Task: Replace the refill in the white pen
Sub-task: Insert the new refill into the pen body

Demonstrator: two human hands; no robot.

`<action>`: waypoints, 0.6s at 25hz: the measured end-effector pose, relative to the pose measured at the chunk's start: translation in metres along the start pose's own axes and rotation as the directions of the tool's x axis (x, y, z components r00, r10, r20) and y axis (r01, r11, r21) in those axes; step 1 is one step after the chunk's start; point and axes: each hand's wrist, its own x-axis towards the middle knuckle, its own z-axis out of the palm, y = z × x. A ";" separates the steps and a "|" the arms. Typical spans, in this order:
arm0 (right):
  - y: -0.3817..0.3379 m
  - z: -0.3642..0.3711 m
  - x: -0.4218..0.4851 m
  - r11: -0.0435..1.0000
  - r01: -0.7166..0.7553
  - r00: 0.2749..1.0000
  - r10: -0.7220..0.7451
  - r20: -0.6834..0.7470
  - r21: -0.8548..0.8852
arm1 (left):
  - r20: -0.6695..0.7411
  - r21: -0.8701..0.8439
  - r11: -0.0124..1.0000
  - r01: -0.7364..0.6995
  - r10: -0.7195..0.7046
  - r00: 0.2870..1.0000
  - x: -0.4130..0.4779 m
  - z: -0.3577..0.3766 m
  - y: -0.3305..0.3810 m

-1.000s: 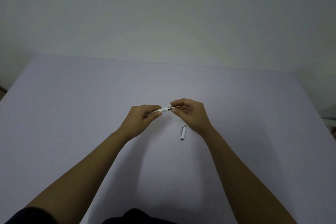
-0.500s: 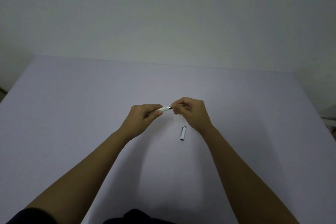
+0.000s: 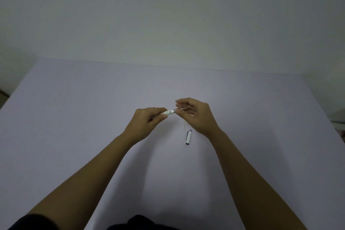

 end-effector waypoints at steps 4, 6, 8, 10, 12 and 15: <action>0.002 0.000 0.000 1.000 -0.025 0.999 0.025 -0.025 -0.017 | -0.001 0.019 1.000 -0.011 0.011 1.000 -0.001 -0.001 0.002; 0.002 0.000 0.002 0.998 -0.051 0.998 0.050 -0.040 -0.024 | -0.002 0.036 0.999 -0.028 0.028 1.000 -0.002 -0.001 0.004; 0.002 0.000 0.002 0.997 -0.044 0.999 0.043 -0.027 -0.059 | -0.010 0.049 0.998 -0.035 0.035 0.999 -0.002 -0.001 0.005; 0.000 0.000 0.000 0.999 -0.031 0.999 0.032 0.015 -0.032 | -0.035 0.043 0.999 -0.021 0.022 0.999 -0.002 -0.002 0.005; 0.000 -0.001 -0.001 1.000 -0.001 0.999 0.001 0.037 -0.023 | -0.044 0.040 0.999 -0.017 0.019 0.999 -0.002 -0.004 0.005; 0.000 -0.001 0.001 0.999 -0.020 1.000 0.021 0.015 -0.030 | -0.035 0.064 0.997 -0.053 0.056 0.998 -0.002 -0.005 0.009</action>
